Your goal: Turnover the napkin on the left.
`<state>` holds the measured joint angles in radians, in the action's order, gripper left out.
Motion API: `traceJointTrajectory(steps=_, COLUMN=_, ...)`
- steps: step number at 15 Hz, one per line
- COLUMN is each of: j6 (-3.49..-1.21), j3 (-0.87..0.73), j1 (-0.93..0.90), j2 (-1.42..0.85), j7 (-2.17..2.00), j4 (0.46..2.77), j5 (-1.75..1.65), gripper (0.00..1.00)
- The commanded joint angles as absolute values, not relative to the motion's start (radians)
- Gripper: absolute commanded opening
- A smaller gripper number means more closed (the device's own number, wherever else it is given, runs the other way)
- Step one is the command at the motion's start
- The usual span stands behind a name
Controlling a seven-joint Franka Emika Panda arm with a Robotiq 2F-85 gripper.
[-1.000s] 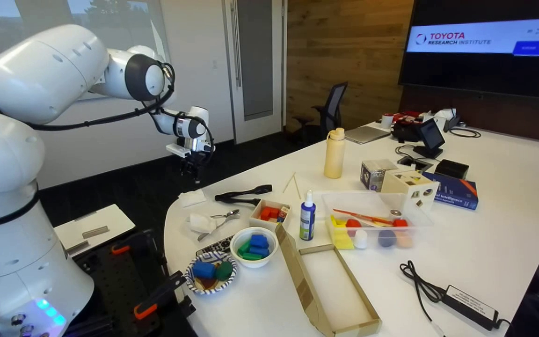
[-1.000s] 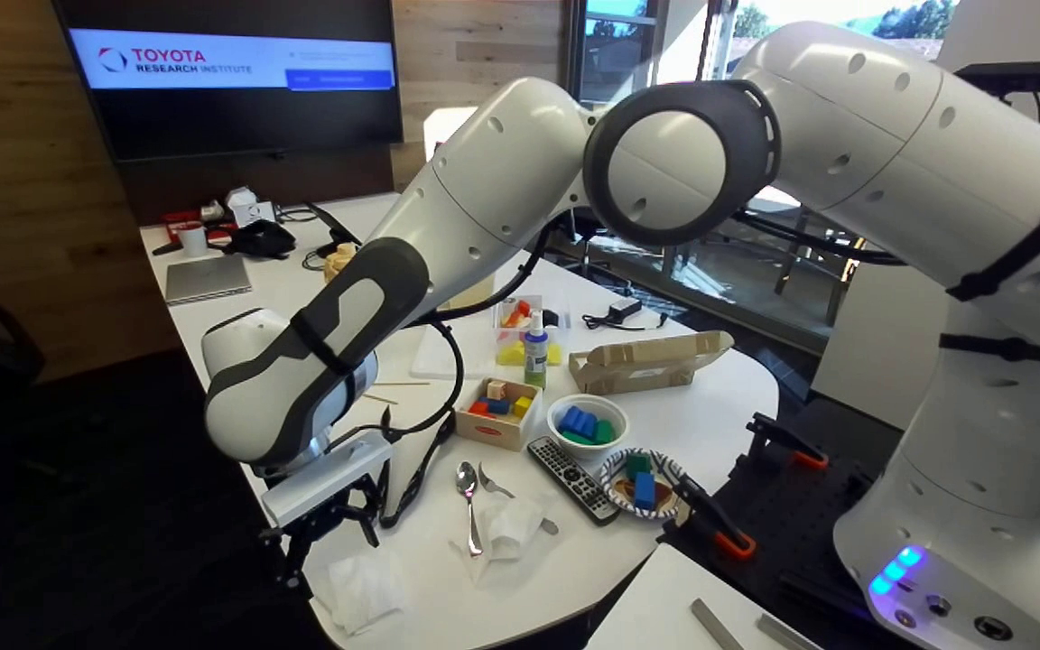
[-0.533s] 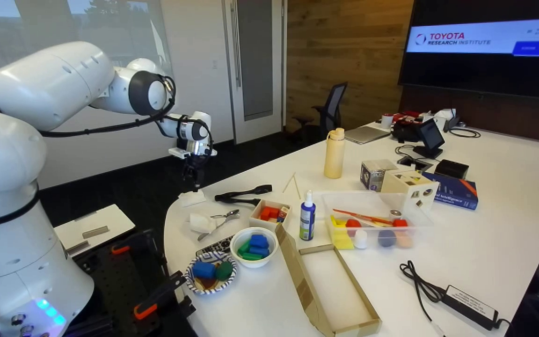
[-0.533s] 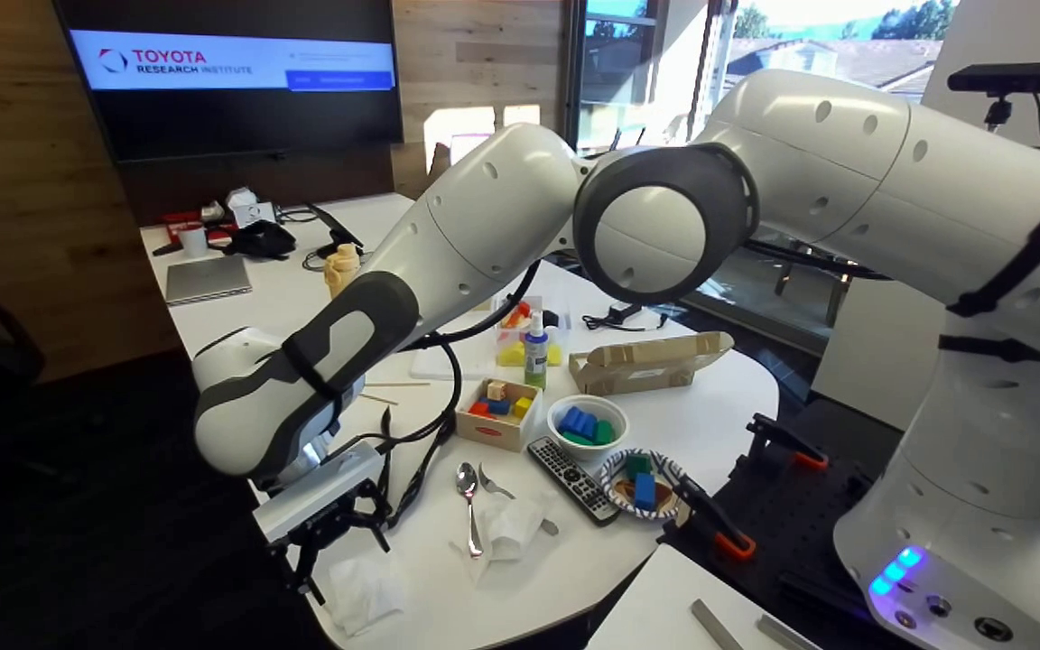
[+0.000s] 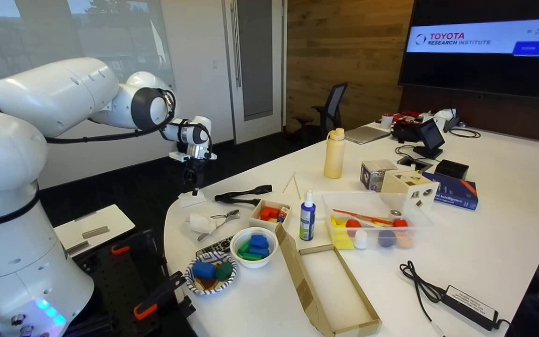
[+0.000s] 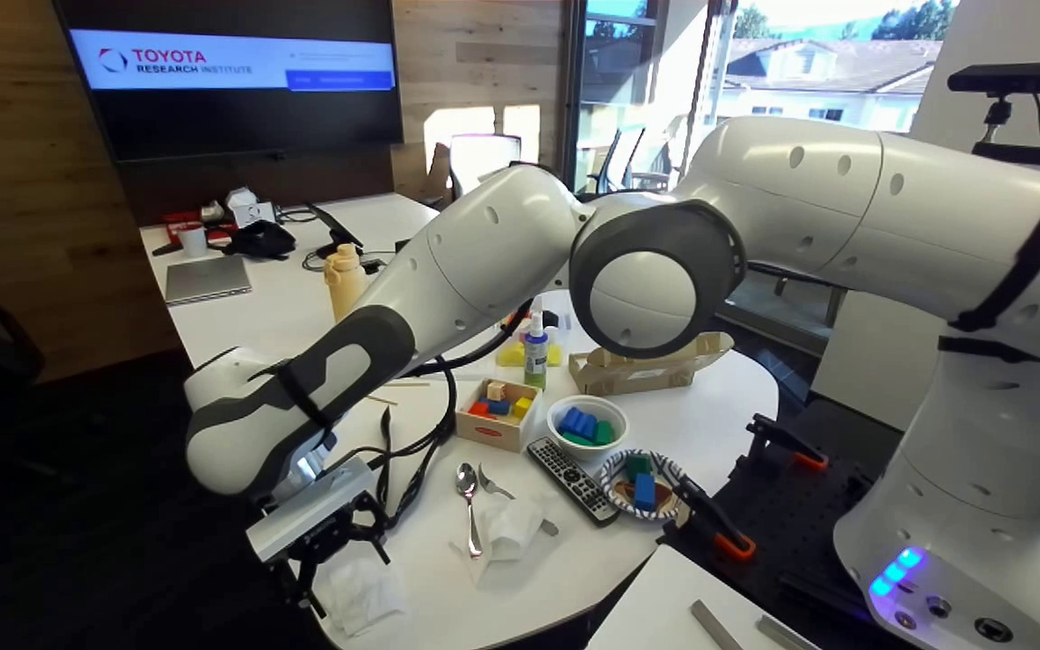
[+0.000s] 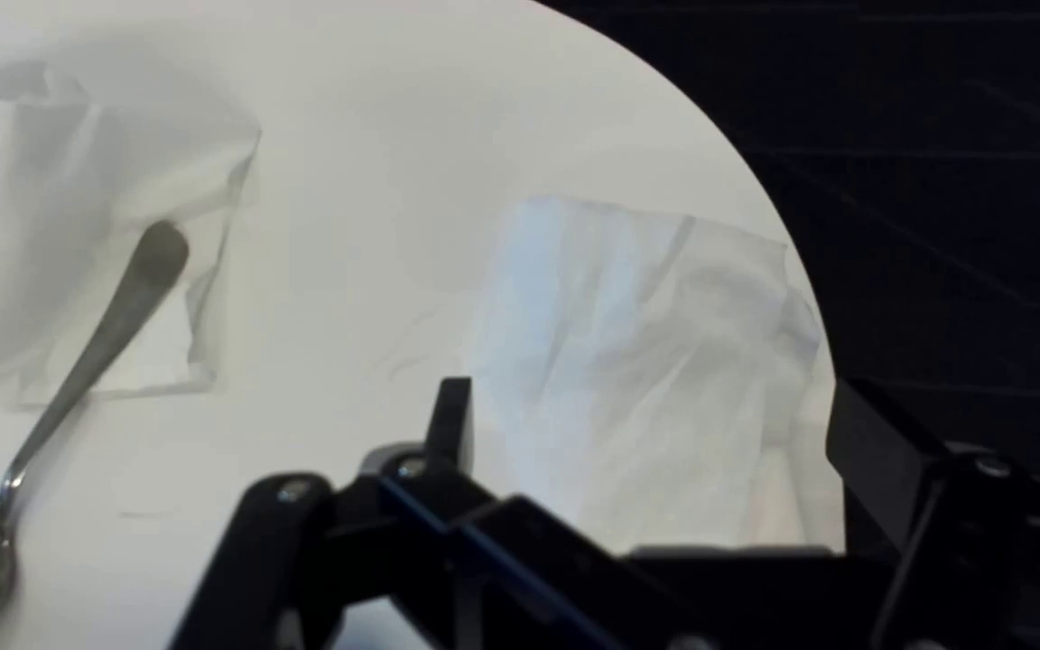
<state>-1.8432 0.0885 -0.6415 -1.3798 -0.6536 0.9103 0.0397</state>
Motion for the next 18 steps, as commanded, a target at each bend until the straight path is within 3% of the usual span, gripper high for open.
traceJointTrajectory(steps=1, j6=-1.759, j3=0.071, j1=-0.661, j2=-1.436, j7=-0.703, j4=0.795, j5=0.03, gripper=1.0)
traceJointTrajectory(steps=8, j6=-1.628, j3=0.063, j1=-0.666, j2=-1.504, j7=-0.768, j4=0.671, j5=0.03, gripper=1.0)
traceJointTrajectory(steps=18, j6=-1.643, j3=0.047, j1=-0.659, j2=-1.472, j7=-0.825, j4=0.735, j5=0.033, gripper=1.0)
